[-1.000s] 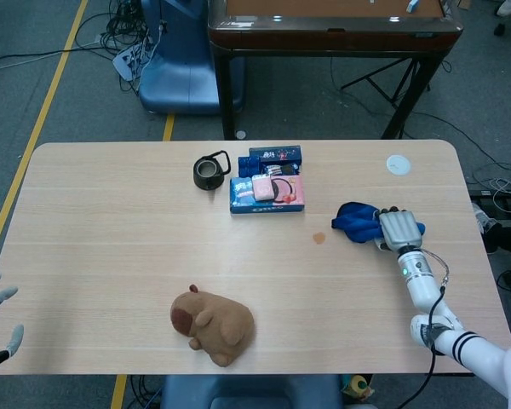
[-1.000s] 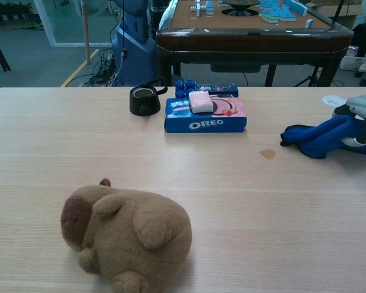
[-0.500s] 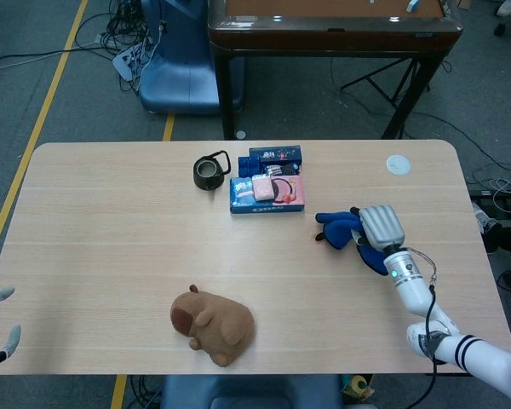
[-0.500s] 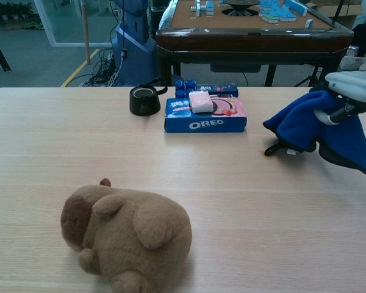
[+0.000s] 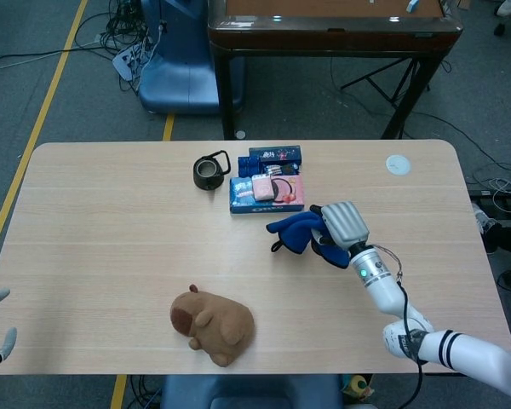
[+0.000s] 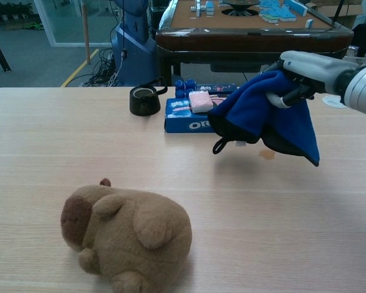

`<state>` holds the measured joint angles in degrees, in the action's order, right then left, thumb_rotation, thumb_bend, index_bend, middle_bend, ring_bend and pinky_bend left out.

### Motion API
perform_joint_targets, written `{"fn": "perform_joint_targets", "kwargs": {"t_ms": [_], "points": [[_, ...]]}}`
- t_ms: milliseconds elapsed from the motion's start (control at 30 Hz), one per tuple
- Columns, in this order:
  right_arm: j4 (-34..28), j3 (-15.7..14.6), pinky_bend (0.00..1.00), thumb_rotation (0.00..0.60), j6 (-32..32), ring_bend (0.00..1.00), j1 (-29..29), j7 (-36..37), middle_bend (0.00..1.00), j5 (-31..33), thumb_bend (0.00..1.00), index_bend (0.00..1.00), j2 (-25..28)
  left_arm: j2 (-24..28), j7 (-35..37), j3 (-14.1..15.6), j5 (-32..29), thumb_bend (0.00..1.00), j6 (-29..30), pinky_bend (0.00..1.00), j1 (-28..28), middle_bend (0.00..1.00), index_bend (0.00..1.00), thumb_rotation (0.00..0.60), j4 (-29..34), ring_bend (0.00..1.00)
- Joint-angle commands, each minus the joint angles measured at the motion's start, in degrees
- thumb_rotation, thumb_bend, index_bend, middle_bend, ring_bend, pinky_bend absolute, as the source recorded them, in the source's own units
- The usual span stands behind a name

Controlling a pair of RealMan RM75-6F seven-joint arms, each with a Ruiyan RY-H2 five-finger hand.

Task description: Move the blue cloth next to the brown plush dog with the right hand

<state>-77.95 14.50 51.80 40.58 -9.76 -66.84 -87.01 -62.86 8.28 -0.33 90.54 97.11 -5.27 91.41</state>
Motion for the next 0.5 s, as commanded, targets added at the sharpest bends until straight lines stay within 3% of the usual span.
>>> {"fn": "perform_joint_targets", "kwargs": {"t_ms": [33, 500], "points": [[5.9, -1.2, 0.79, 0.600, -2.2, 0.57, 2.0, -3.9, 0.61, 2.9, 0.69, 0.70, -4.3, 0.1, 0.2, 0.0, 0.0, 0.36, 0.0, 0.02, 0.0, 0.05, 0.21, 0.600, 0.1, 0.04], [16.3, -4.7, 0.78, 0.600, -6.1, 0.55, 2.9, -9.7, 0.60, 6.7, 0.66, 0.70, -9.4, -0.1, 0.6, 0.1, 0.1, 0.36, -0.7, 0.02, 0.1, 0.05, 0.21, 0.600, -0.2, 0.04]]}}
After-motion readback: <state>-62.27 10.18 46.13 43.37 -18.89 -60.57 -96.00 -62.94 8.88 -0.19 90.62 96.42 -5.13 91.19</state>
